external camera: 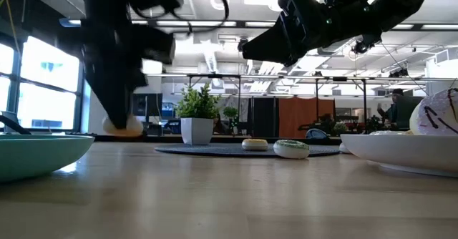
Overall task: Pick & Place donuts
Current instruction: Put the left small pink donut on the blue plate
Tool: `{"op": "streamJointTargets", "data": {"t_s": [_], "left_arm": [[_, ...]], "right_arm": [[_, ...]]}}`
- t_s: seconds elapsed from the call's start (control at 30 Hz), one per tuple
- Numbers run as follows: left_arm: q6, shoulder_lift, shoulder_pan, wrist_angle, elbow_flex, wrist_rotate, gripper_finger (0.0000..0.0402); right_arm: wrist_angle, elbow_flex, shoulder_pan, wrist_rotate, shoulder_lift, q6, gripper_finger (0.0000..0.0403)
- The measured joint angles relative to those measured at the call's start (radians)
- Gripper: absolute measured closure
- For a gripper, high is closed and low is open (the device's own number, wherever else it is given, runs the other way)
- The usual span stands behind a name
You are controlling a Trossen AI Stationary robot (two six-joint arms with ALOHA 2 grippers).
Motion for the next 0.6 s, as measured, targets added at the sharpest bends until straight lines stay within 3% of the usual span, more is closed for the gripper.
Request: {"op": "streamJointTargets", "data": {"t_s": [0.27, 0.47, 0.6], "left_arm": [[-0.187, -0.117, -0.226, -0.035, -0.001, -0.014, 0.0397], [-0.341, -0.104, -0.430, 0.046, 0.000, -0.127, 0.0397], [-0.373, -0.026, -0.490, 0.126, -0.002, -0.131, 0.0390]], "right_arm": [[0.000, 0.000, 0.000, 0.000, 0.000, 0.000, 0.0222], [0.000, 0.000, 0.000, 0.000, 0.000, 0.000, 0.0222], [0.000, 0.000, 0.000, 0.000, 0.000, 0.000, 0.0222]]}}
